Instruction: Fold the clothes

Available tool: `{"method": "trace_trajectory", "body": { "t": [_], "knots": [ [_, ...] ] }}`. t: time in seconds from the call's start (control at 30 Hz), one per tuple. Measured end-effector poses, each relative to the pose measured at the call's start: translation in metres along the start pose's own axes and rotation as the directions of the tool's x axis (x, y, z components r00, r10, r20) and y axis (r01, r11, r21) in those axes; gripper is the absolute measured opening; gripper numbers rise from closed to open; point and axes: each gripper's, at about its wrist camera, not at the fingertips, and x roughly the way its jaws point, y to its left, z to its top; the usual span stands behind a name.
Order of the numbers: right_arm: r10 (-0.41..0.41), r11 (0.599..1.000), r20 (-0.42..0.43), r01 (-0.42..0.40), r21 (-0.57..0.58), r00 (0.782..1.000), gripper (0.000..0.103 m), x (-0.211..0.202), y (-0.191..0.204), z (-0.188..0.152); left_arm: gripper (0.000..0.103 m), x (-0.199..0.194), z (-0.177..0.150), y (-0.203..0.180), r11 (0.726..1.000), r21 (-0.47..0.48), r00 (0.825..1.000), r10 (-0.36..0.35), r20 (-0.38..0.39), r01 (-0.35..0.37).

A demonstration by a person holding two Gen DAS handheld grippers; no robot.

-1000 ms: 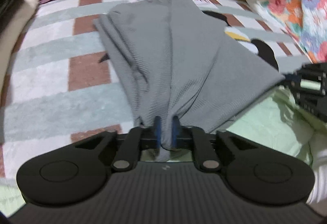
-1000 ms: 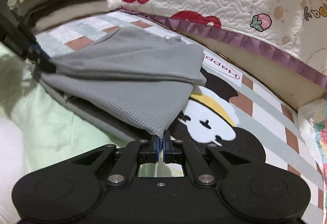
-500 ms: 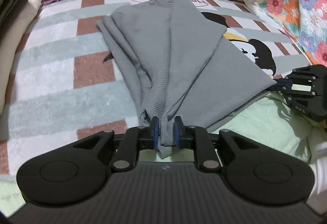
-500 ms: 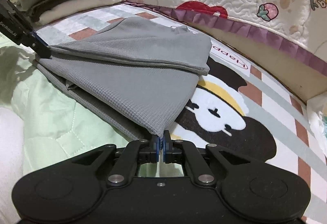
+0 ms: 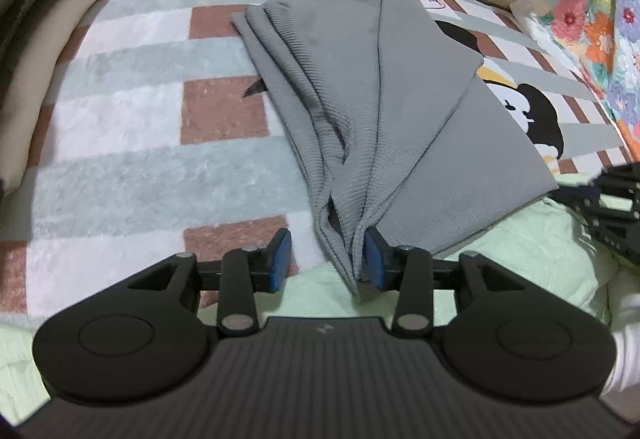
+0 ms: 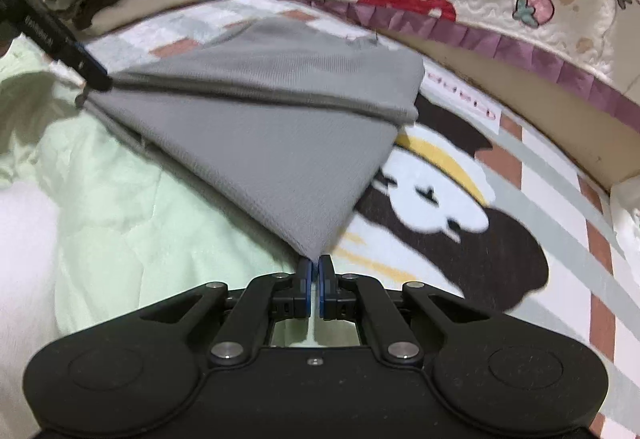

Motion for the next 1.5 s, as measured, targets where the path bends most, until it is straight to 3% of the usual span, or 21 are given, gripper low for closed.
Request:
{"method": "trace_trajectory", "body": {
  "t": [0.07,0.13,0.2,0.37,0.43,0.53,0.6,0.63,0.77,0.83,0.93,1.0,1.17,1.3,1.37,1.43,1.5],
  "knots": [
    [0.025,0.999,0.008,-0.025,0.029,1.000,0.000,-0.013,-0.009,-0.004,0.040,-0.004,-0.001,-0.006,0.999,0.045,1.000,0.011,0.008,-0.012],
    [0.068,0.993,0.088,-0.076,0.090,0.994,0.002,-0.036,-0.023,-0.004,0.039,-0.008,-0.001,-0.012,0.996,0.085,1.000,0.014,0.019,-0.015],
    [0.151,0.970,0.196,-0.184,0.158,0.969,0.004,-0.055,-0.042,0.007,0.039,-0.011,0.006,-0.019,0.994,0.112,0.999,-0.013,0.038,0.008],
    [0.310,0.901,0.223,-0.361,0.242,0.924,0.012,-0.023,-0.072,0.058,0.039,-0.019,0.024,-0.036,0.981,0.182,0.993,-0.080,0.081,0.064],
    [0.306,0.882,0.227,-0.365,0.299,0.925,0.031,-0.001,-0.074,0.074,0.039,-0.022,0.031,-0.043,0.974,0.210,0.989,-0.108,0.097,0.086],
    [0.246,0.849,0.213,-0.316,0.424,0.946,0.045,0.024,-0.074,0.098,0.040,-0.026,0.057,-0.061,0.963,0.264,0.989,-0.087,0.116,0.054],
    [0.293,0.791,0.224,-0.367,0.490,0.930,0.052,0.040,-0.078,0.112,0.045,-0.024,0.081,-0.075,0.956,0.292,0.989,-0.062,0.137,0.019],
    [0.320,0.769,0.232,-0.395,0.502,0.918,0.053,0.048,-0.081,0.115,0.048,-0.018,0.088,-0.077,0.957,0.285,0.982,-0.095,0.163,0.046],
    [0.329,0.775,0.145,-0.355,0.524,0.933,0.053,0.078,-0.087,0.116,0.045,0.026,0.102,-0.068,0.971,0.195,0.956,-0.182,0.228,0.138],
    [0.362,0.761,0.120,-0.367,0.535,0.924,0.053,0.085,-0.092,0.110,0.045,0.051,0.097,-0.056,0.978,0.152,0.965,-0.169,0.202,0.140],
    [0.398,0.744,0.060,-0.360,0.563,0.916,0.053,0.092,-0.095,0.098,0.046,0.072,0.085,-0.043,0.977,0.208,0.985,-0.085,0.151,0.052],
    [0.424,0.726,0.042,-0.367,0.581,0.905,0.054,0.099,-0.099,0.091,0.046,0.079,0.080,-0.033,0.977,0.212,0.988,-0.047,0.145,0.016],
    [0.452,0.665,0.110,-0.417,0.619,0.885,0.057,0.113,-0.107,0.085,0.045,0.079,0.084,-0.006,0.993,0.063,0.976,-0.114,0.186,0.104],
    [0.429,0.656,0.178,-0.440,0.613,0.886,0.067,0.124,-0.109,0.098,0.045,0.073,0.079,0.009,0.988,0.004,0.968,-0.154,0.198,0.156],
    [0.433,0.655,0.195,-0.456,0.602,0.880,0.062,0.131,-0.109,0.109,0.045,0.071,0.079,0.015,0.986,-0.025,0.966,-0.158,0.206,0.166],
    [0.454,0.643,0.216,-0.486,0.592,0.865,0.027,0.137,-0.109,0.119,0.045,0.067,0.077,0.019,0.985,-0.042,0.962,-0.156,0.224,0.170],
    [0.486,0.621,0.236,-0.522,0.584,0.842,0.010,0.141,-0.108,0.130,0.045,0.062,0.078,0.026,0.977,-0.067,0.949,-0.180,0.259,0.203]
  ]
}}
